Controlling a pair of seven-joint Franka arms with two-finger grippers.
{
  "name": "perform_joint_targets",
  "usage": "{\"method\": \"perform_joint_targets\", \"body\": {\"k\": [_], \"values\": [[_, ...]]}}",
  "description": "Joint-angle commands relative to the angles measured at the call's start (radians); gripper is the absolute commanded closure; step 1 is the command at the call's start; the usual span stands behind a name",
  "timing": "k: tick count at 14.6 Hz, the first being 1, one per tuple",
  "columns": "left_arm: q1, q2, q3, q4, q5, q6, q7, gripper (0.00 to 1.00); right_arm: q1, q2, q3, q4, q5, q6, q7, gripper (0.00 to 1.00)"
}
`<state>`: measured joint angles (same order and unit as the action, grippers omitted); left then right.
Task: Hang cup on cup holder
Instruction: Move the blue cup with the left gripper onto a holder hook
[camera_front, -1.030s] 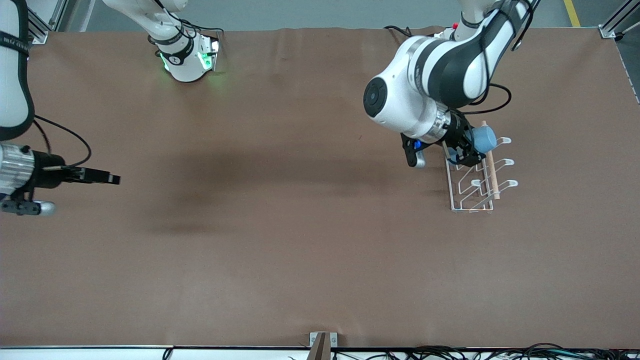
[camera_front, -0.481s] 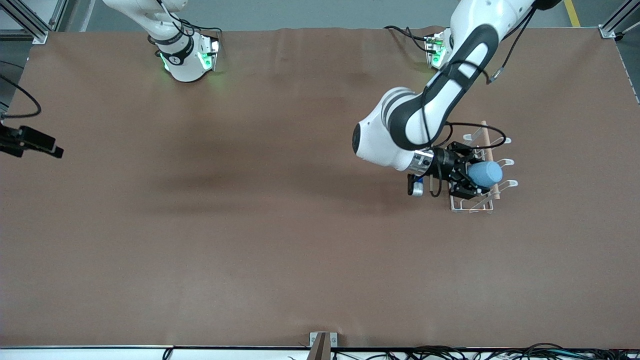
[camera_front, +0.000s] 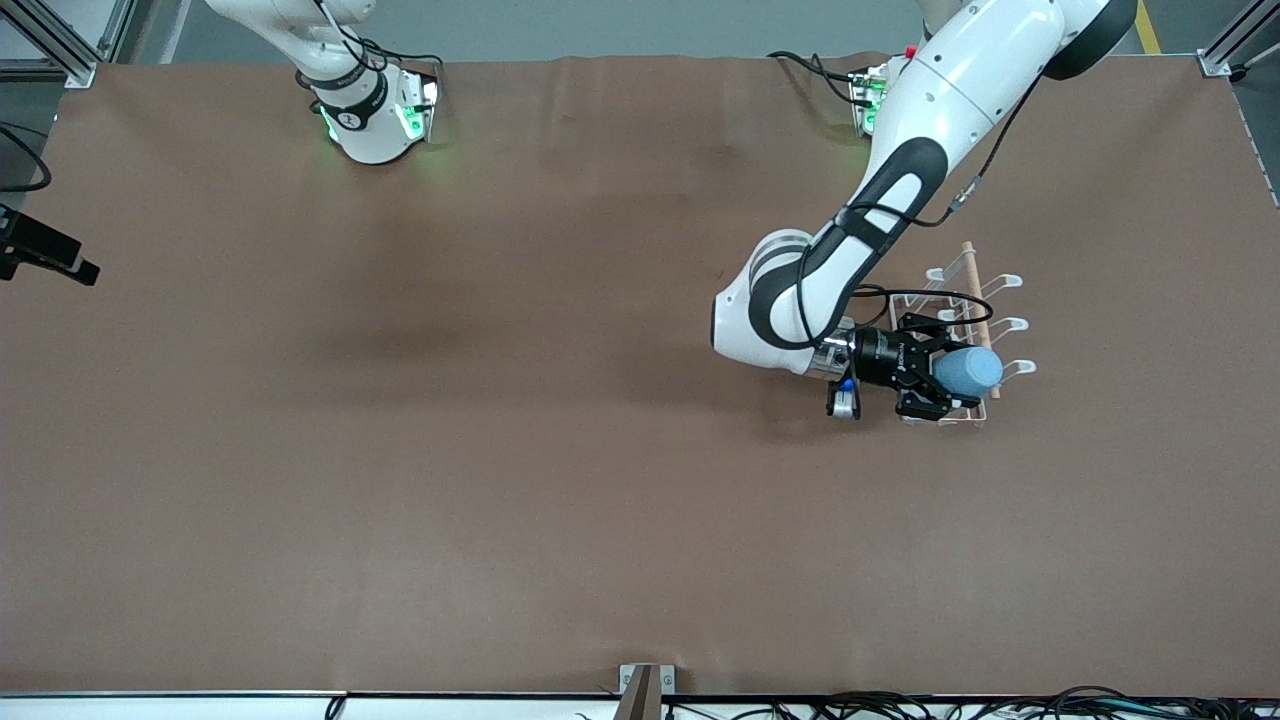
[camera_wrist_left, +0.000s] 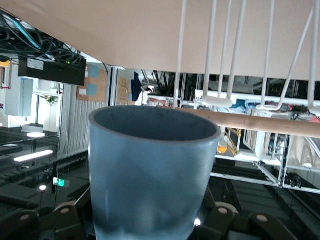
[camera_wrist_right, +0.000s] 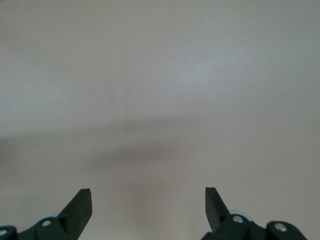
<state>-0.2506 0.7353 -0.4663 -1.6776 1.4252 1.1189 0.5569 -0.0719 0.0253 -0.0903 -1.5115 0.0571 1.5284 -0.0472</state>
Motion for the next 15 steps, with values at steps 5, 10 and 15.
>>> {"method": "perform_joint_targets", "body": {"k": [5, 10, 15], "values": [[-0.036, 0.038, 0.018, -0.068, 0.026, -0.114, -0.037, 1.00, -0.006, -0.008, 0.015, 0.016, -0.060, -0.002, 0.006, 0.00], [-0.035, 0.056, 0.015, -0.085, -0.008, -0.130, -0.069, 0.61, -0.005, -0.007, 0.018, 0.010, -0.057, -0.008, 0.006, 0.00], [-0.022, 0.035, 0.015, -0.056, -0.028, -0.130, -0.077, 0.00, 0.000, -0.007, 0.020, 0.008, -0.056, -0.007, 0.007, 0.00]]}}
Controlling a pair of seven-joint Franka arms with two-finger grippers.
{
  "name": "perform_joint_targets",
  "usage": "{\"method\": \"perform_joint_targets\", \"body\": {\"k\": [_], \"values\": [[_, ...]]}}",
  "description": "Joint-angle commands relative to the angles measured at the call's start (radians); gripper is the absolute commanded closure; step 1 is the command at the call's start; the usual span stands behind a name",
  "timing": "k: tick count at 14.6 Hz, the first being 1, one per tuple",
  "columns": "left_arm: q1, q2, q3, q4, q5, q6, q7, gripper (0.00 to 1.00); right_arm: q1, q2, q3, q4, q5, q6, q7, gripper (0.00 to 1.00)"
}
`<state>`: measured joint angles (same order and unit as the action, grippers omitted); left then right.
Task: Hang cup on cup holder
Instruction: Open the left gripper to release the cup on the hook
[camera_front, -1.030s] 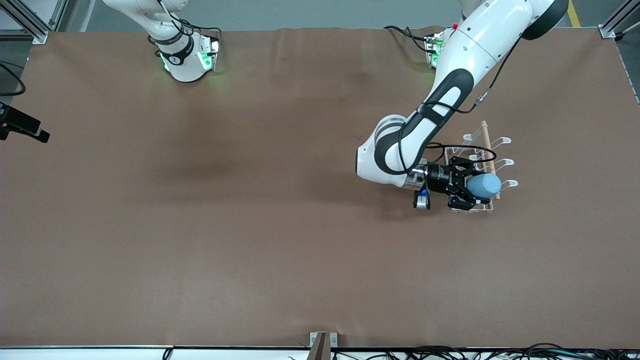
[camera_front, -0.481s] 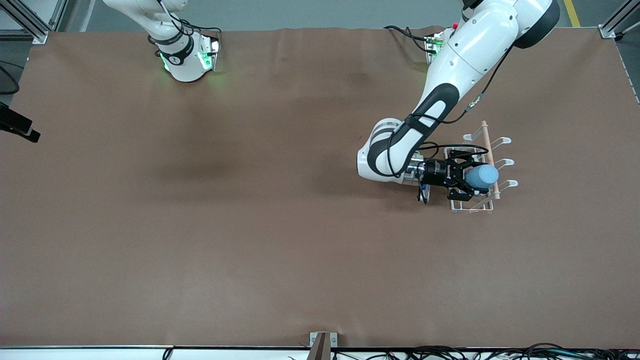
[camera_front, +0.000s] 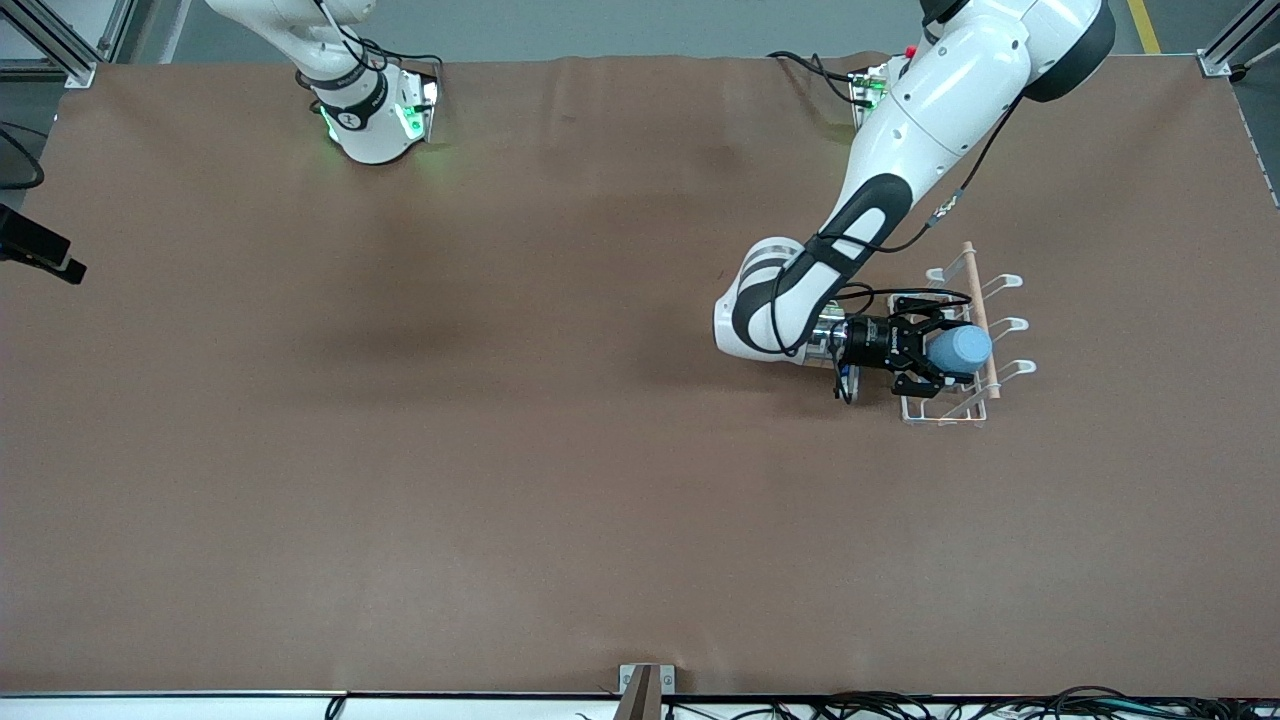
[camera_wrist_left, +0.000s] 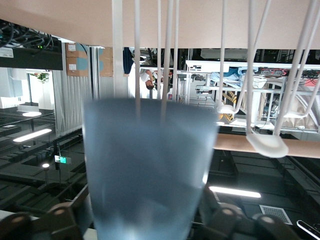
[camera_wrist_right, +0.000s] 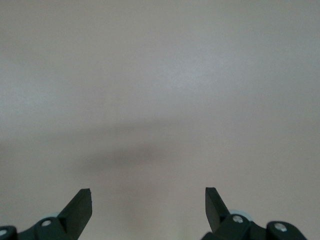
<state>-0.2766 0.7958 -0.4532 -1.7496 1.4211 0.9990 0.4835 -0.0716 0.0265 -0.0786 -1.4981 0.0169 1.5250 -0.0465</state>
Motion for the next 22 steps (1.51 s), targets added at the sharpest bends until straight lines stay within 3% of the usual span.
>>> {"method": "perform_joint_targets", "body": {"k": [1, 4, 7, 11, 18, 20, 22], "values": [[0.004, -0.026, 0.002, 0.021, -0.025, -0.010, -0.005, 0.00, -0.001, -0.010, 0.008, -0.005, -0.015, -0.005, 0.007, 0.00], [0.010, -0.056, 0.002, 0.036, -0.069, -0.010, -0.006, 0.00, -0.001, -0.008, 0.008, -0.005, -0.009, -0.003, 0.007, 0.00], [0.016, -0.122, 0.004, 0.129, -0.135, 0.019, -0.034, 0.00, -0.002, -0.008, 0.008, -0.005, -0.008, -0.006, 0.008, 0.00], [0.082, -0.294, 0.008, 0.177, -0.385, 0.181, -0.307, 0.00, -0.004, -0.008, 0.008, -0.005, -0.006, -0.006, 0.008, 0.00], [0.279, -0.532, 0.013, 0.177, -0.799, 0.482, -0.377, 0.00, -0.001, -0.008, 0.008, -0.005, -0.018, 0.001, 0.008, 0.00], [0.309, -0.581, 0.065, 0.177, -0.949, 0.558, -0.407, 0.00, -0.004, -0.008, 0.008, -0.007, -0.017, -0.005, 0.013, 0.00], [0.284, -0.641, 0.201, 0.177, -1.152, 0.604, -0.446, 0.00, -0.004, -0.008, 0.008, -0.007, -0.011, -0.003, 0.014, 0.00]]}}
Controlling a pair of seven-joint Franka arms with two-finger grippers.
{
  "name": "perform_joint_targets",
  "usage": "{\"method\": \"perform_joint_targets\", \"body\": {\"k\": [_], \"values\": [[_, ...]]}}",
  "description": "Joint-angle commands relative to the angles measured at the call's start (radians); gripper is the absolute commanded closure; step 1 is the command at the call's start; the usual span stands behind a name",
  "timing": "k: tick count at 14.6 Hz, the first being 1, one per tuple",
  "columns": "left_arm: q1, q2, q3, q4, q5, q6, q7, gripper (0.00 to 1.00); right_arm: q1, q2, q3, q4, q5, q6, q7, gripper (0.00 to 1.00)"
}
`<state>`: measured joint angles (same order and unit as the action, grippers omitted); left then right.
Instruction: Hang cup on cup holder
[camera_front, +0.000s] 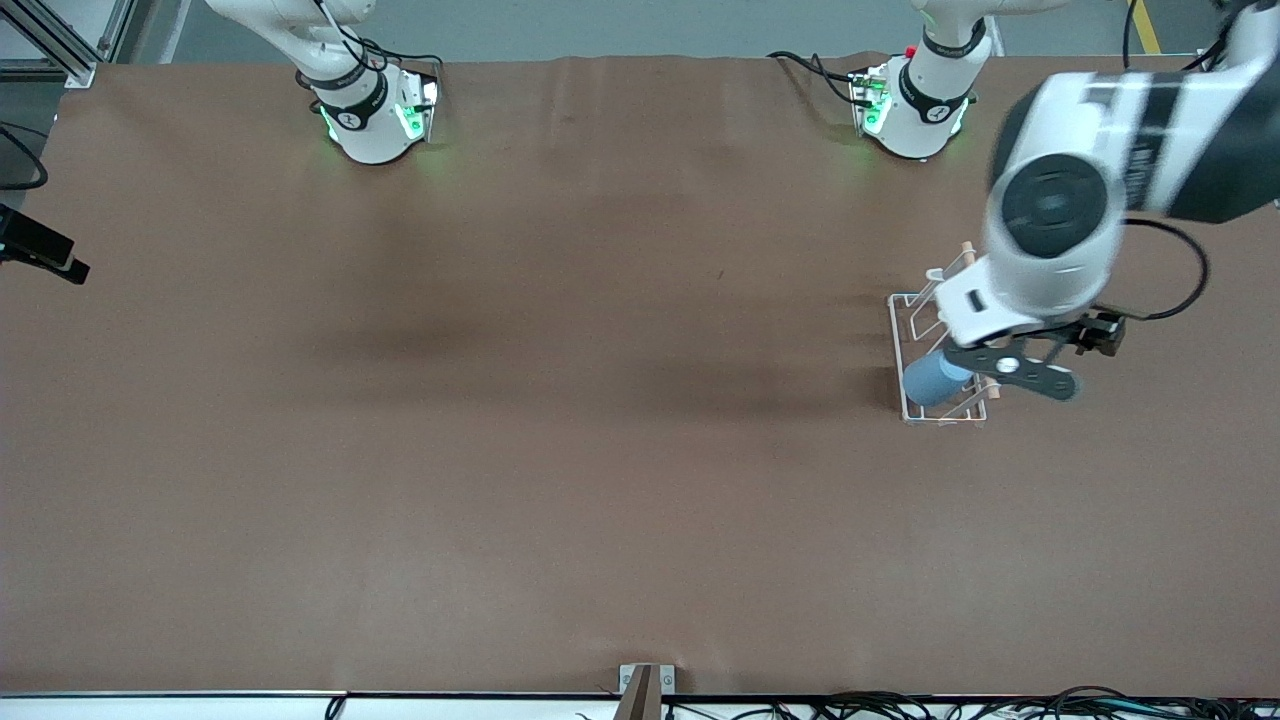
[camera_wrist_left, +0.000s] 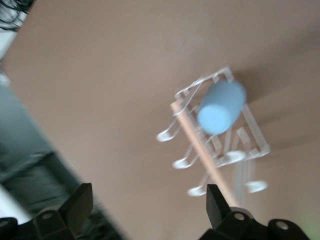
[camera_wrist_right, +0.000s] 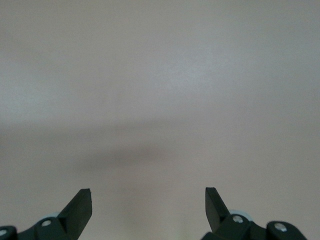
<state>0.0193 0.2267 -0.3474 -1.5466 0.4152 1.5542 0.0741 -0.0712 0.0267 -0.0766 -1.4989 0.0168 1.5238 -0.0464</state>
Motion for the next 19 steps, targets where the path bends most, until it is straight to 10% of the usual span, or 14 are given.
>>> {"method": "perform_joint_targets", "body": {"k": [1, 9, 19], "values": [[-0.016, -0.096, 0.152, -0.024, -0.223, 0.059, -0.042, 0.00, -0.005, -0.008, 0.006, -0.004, -0.008, -0.002, 0.013, 0.00], [-0.041, -0.292, 0.271, -0.026, -0.366, 0.058, -0.102, 0.00, -0.009, -0.008, 0.004, -0.006, -0.003, -0.002, 0.013, 0.00], [-0.081, -0.254, 0.378, 0.103, -0.450, -0.069, -0.089, 0.00, -0.009, -0.008, 0.004, -0.006, -0.003, -0.004, 0.013, 0.00]]}}
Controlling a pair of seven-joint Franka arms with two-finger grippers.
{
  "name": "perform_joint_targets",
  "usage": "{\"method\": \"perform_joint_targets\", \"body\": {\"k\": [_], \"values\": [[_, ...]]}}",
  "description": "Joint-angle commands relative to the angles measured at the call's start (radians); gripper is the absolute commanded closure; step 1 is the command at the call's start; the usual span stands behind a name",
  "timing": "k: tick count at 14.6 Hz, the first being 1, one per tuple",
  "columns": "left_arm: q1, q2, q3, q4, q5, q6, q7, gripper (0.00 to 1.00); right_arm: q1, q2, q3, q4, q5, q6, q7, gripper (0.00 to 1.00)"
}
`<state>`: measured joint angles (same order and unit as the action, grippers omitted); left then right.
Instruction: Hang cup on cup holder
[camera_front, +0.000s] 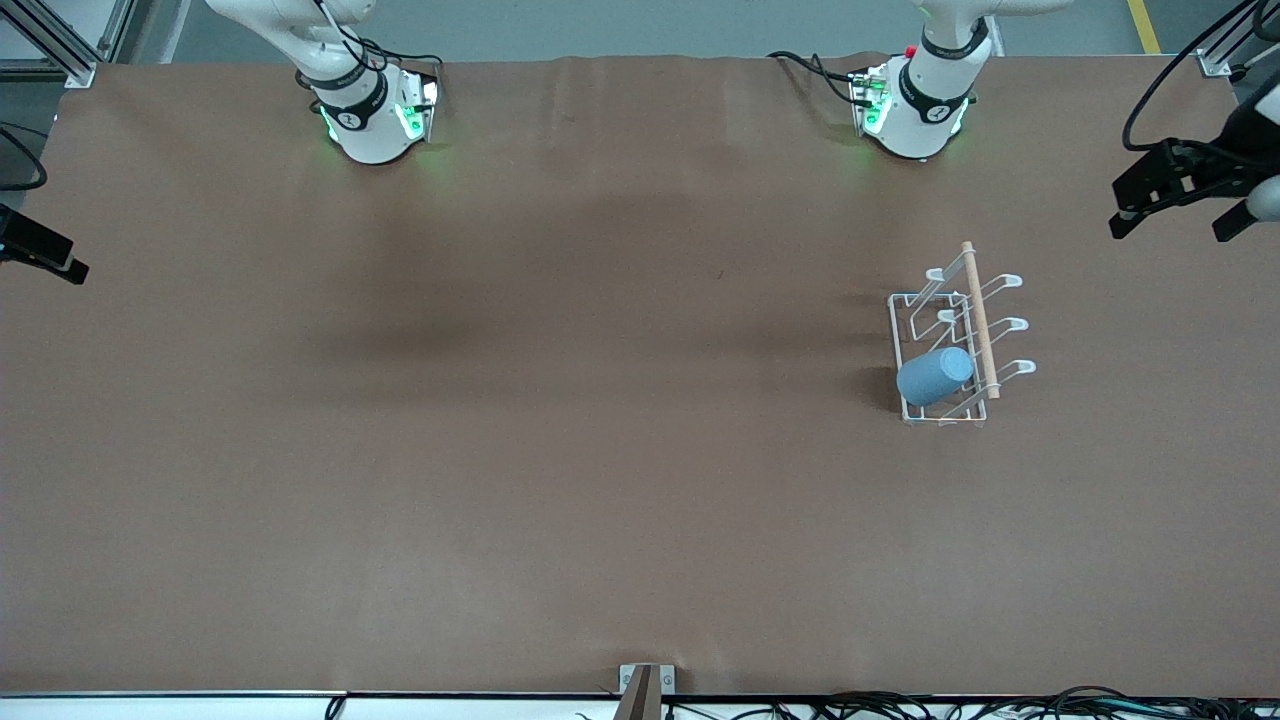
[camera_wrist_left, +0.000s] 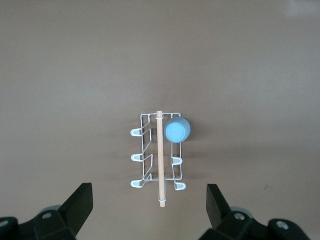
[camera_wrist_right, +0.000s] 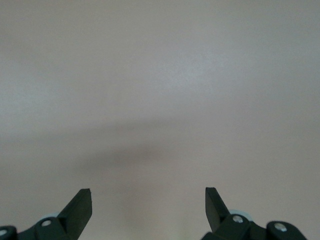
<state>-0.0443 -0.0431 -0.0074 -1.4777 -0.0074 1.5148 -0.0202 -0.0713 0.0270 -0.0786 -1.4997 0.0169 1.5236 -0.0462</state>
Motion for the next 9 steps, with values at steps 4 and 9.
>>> {"method": "perform_joint_targets", "body": {"k": [4, 9], "values": [[-0.019, 0.014, 0.034, 0.022, -0.026, -0.031, -0.015, 0.00, -0.008, -0.009, 0.006, -0.005, -0.003, -0.003, 0.014, 0.00], [-0.019, 0.020, 0.029, 0.014, -0.017, -0.033, 0.003, 0.00, -0.008, -0.009, 0.006, -0.005, -0.003, -0.003, 0.014, 0.00]]}}
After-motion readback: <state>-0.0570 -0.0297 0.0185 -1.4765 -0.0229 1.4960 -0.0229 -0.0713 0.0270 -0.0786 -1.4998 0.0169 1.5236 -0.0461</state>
